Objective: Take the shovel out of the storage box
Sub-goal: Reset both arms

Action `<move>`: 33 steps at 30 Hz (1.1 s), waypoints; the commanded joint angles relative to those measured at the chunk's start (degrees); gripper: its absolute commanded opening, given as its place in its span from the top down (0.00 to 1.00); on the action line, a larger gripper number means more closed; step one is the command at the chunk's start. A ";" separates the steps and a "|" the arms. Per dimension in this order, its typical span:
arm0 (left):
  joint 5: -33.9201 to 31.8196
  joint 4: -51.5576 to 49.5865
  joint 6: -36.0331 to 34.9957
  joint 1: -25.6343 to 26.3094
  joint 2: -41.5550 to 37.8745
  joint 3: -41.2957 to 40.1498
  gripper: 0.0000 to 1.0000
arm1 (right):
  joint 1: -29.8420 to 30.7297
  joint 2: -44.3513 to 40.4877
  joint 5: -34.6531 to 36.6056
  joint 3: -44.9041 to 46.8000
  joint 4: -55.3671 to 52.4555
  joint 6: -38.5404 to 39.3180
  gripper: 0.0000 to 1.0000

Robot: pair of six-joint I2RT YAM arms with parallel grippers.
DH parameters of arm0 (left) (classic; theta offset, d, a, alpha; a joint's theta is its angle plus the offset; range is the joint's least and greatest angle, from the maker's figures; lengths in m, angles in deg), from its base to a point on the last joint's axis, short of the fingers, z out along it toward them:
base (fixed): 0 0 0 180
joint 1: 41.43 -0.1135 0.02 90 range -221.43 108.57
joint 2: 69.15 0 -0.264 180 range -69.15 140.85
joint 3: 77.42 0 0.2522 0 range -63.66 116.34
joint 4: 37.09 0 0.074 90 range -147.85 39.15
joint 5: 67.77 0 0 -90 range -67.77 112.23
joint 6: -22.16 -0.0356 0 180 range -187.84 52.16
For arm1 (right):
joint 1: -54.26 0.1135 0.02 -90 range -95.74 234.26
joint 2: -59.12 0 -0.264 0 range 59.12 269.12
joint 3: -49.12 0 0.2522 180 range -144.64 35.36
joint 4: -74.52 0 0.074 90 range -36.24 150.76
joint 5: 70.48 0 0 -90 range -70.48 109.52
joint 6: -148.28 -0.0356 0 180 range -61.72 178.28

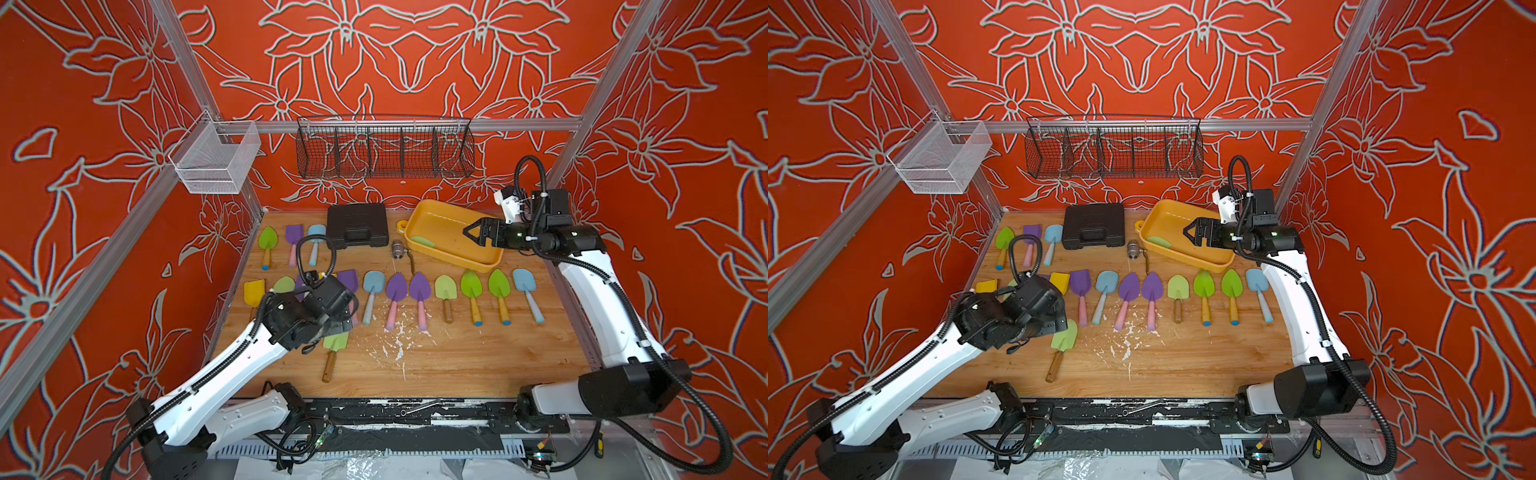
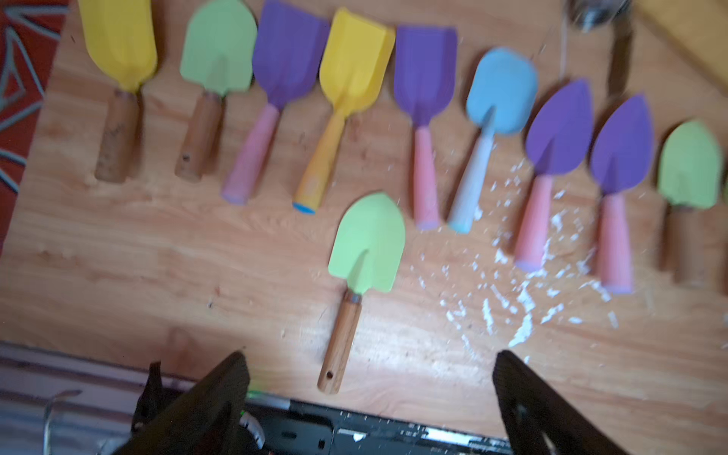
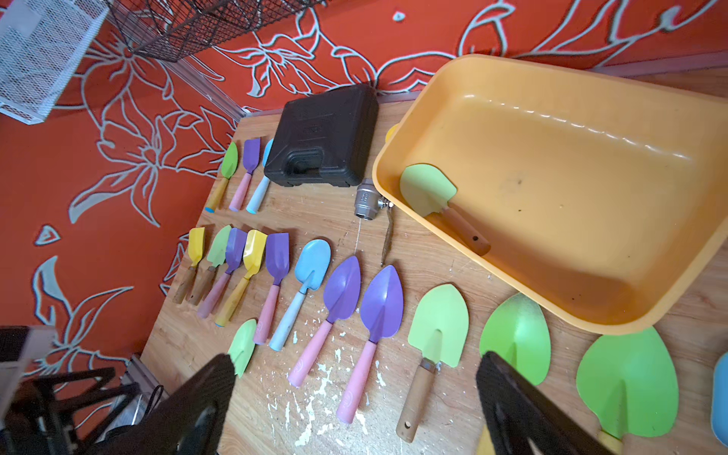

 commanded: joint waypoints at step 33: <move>15.54 97.73 -46.31 -37.83 4.44 -51.64 0.03 | -0.58 -7.99 34.99 69.01 81.78 15.83 0.02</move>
